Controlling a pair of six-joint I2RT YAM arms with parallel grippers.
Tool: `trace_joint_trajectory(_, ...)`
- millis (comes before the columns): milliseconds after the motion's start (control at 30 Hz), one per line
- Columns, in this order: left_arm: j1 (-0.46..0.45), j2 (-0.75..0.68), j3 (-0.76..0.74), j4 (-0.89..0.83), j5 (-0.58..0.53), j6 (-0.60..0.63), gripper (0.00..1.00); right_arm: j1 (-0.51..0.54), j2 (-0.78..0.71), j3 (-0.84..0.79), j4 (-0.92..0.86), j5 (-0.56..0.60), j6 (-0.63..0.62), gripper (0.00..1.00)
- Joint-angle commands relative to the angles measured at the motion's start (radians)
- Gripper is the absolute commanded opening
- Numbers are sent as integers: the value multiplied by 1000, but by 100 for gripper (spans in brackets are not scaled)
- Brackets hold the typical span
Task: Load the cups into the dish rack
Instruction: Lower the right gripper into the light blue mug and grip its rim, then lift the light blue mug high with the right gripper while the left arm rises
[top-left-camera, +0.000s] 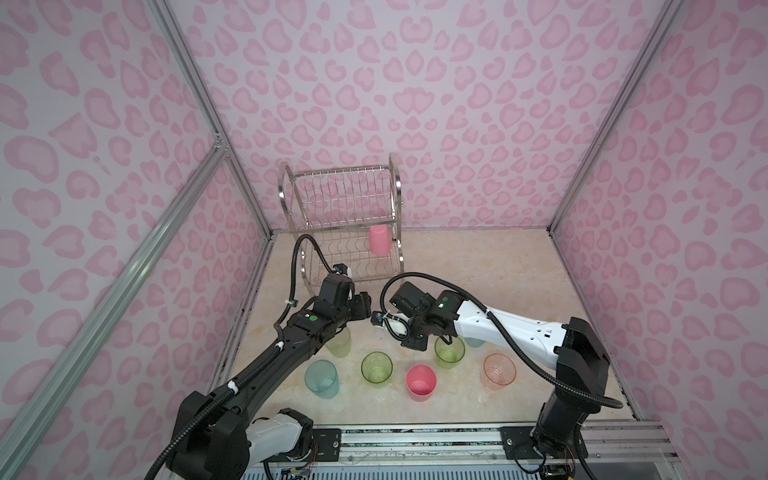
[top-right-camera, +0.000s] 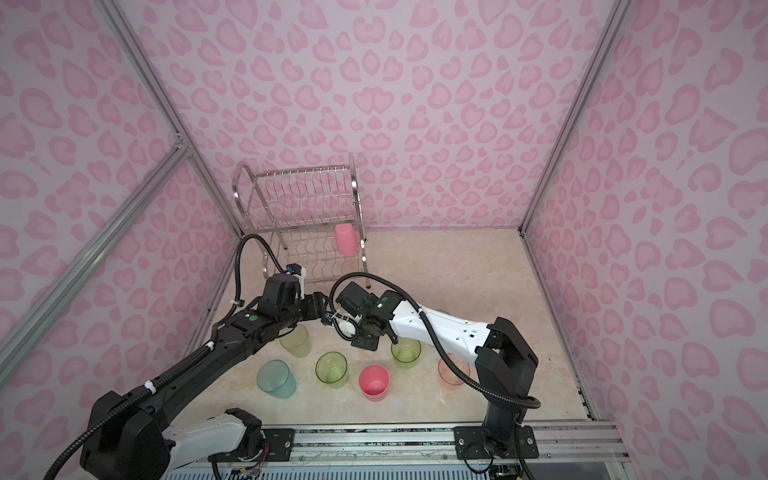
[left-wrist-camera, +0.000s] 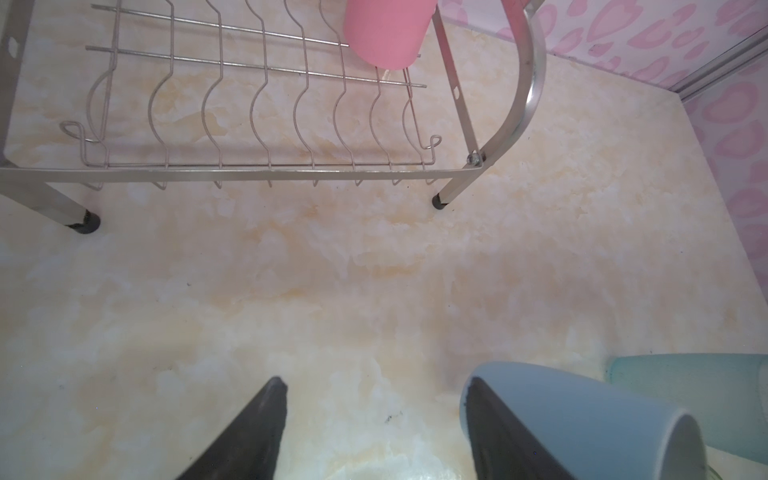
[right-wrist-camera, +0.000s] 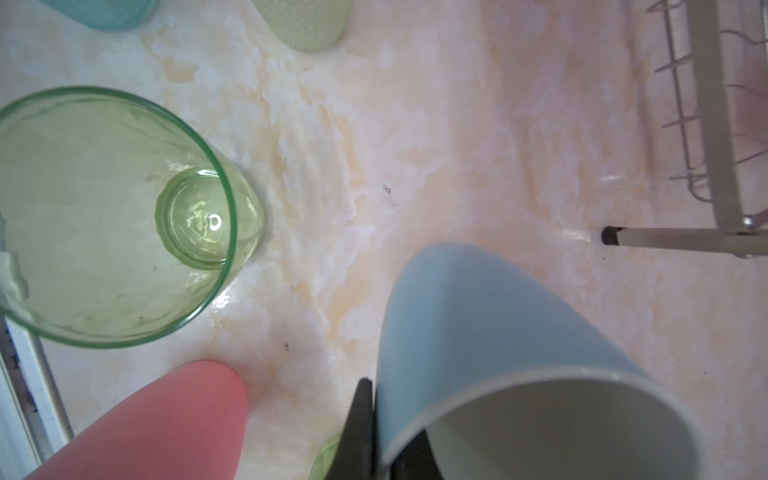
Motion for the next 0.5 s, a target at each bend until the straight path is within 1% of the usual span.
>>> trace_joint_trajectory(0, 0, -46, -11, 36, 26, -29, 71, -29, -77, -41, 92, -79, 46, 0)
trace_joint_trajectory(100, -3, -102, -27, 67, 50, -61, 71, -65, -170, -104, 175, -138, 102, 0)
trace_joint_trajectory(200, -5, -140, -35, 113, 110, -101, 71, -93, -259, -165, 277, -148, 174, 0)
trace_joint_trajectory(300, -7, -155, -40, 188, 185, -153, 71, -139, -354, -229, 414, -206, 282, 0)
trace_joint_trajectory(367, -12, -154, -28, 223, 223, -175, 71, -170, -402, -255, 484, -217, 359, 0)
trace_joint_trajectory(467, -24, -152, -13, 289, 260, -212, 72, -261, -470, -297, 597, -252, 524, 0)
